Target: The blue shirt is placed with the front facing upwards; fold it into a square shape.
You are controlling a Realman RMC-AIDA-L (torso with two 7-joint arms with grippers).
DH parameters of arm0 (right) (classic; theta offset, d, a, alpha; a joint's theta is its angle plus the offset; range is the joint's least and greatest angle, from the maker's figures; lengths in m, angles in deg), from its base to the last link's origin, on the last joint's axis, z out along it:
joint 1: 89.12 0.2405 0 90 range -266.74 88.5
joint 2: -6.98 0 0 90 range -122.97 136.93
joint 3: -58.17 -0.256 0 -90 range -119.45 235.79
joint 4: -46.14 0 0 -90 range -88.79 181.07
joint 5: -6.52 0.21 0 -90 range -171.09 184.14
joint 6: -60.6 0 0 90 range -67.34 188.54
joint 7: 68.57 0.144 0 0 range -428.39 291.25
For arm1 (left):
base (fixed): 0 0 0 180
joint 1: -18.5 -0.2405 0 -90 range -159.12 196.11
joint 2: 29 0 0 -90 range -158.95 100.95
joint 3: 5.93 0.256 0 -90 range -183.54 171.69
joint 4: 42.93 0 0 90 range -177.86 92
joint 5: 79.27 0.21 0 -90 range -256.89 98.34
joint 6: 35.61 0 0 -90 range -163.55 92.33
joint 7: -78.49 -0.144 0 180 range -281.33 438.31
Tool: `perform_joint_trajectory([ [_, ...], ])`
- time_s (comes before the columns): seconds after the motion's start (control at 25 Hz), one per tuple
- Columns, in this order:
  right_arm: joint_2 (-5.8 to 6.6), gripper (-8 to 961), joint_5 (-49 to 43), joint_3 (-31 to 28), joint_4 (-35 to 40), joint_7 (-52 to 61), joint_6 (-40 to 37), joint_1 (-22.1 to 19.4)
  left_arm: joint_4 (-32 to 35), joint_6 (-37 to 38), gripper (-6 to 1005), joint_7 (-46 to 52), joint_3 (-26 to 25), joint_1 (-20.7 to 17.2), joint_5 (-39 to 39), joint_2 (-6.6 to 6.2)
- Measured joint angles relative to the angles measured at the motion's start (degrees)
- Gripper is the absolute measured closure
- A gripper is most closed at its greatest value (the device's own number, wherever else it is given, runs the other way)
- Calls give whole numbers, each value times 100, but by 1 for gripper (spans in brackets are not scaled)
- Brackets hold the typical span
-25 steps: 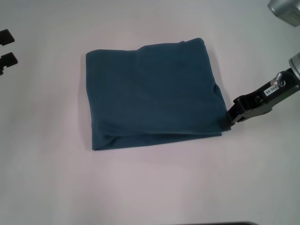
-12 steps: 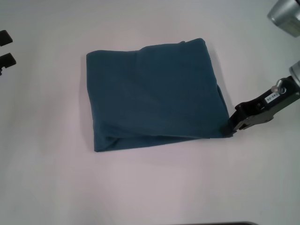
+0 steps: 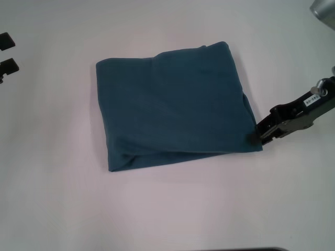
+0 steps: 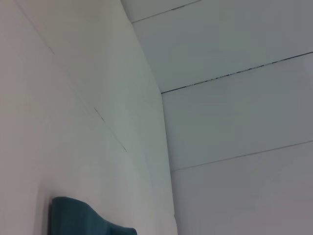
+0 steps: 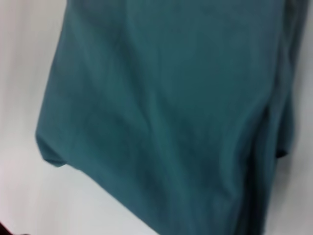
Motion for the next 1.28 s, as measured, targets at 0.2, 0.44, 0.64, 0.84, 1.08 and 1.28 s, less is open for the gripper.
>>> perform_joint_trajectory([
  [0.2,132,598,-5,-302,276,91,41,-73,0,1,323,0,-1,4,0,-9],
  [0.44,177,408,482,-1016,1011,-533,-182,29,0,-3,324,17,-15,7,0,-40],
  [0.64,180,408,1347,-1325,1415,-1059,-70,166,-4,-17,324,45,-116,28,0,-89],
  [0.84,131,407,1485,-1188,1857,-1372,307,317,0,-16,323,109,-176,43,0,-223],
  [1.08,-28,412,1501,-1134,1932,-1953,537,340,0,116,323,-9,98,43,15,-370],
  [1.28,-37,413,1507,-1166,1973,-1935,553,256,-1,326,324,2,1053,20,93,-418],
])
